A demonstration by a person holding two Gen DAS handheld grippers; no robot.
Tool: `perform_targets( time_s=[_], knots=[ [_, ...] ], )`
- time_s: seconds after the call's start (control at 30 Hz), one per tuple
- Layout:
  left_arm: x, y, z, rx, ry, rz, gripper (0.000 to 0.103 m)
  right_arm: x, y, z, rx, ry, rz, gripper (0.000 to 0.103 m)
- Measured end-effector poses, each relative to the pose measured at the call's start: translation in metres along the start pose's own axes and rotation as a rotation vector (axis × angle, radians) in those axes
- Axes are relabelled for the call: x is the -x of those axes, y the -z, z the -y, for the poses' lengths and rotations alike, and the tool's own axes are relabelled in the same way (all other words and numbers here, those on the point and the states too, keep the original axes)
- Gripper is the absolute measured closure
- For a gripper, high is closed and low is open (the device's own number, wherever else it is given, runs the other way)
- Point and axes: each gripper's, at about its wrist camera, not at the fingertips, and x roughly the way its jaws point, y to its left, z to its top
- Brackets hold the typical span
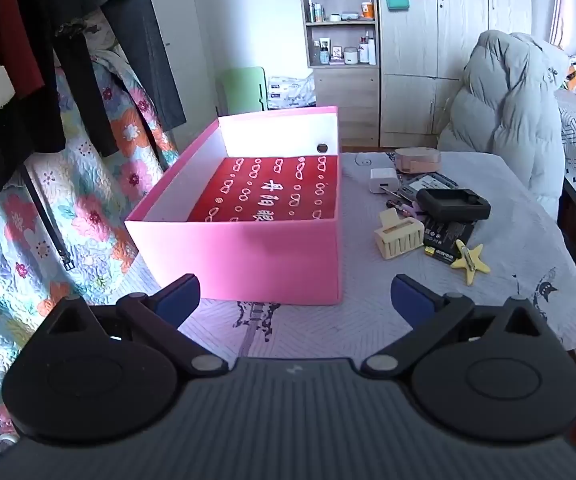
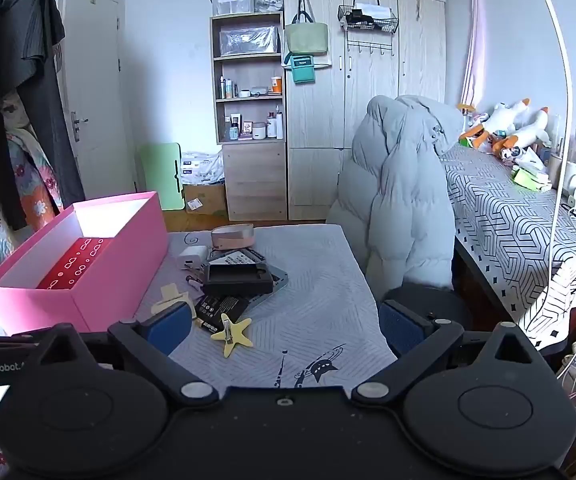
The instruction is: Organize rigid objects
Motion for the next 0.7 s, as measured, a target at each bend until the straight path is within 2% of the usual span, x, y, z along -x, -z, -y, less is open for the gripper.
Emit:
perform_targets(
  time_s=[0.1, 0.23, 0.5, 0.57, 0.7],
  knots=[
    [0.007, 0.001, 0.004, 0.007, -0.011, 0.033, 0.000, 0.000, 0.000, 0.000, 0.003, 0.004, 0.002, 0.001],
    [0.005, 0.003, -0.008, 0.039, 0.032, 0.031, 0.000, 0.000, 0.000, 0.000, 0.003, 0.005, 0.003, 0.001],
    [-0.002, 0.006, -0.014, 0.076, 0.025, 0.041, 0.000, 0.007, -0.010, -0.005, 0.024, 0.020, 0.007, 0.001],
    [-0.003, 0.006, -0.015, 0.078, 0.018, 0.040, 0.000, 0.002, 0.002, -0.005, 0.027, 0.023, 0.018, 0.001],
    [-0.003, 0.007, -0.017, 0.088, 0.012, 0.042, 0.000, 0.001, 0.003, -0.006, 0.034, 0.024, 0.020, 0.001]
  ],
)
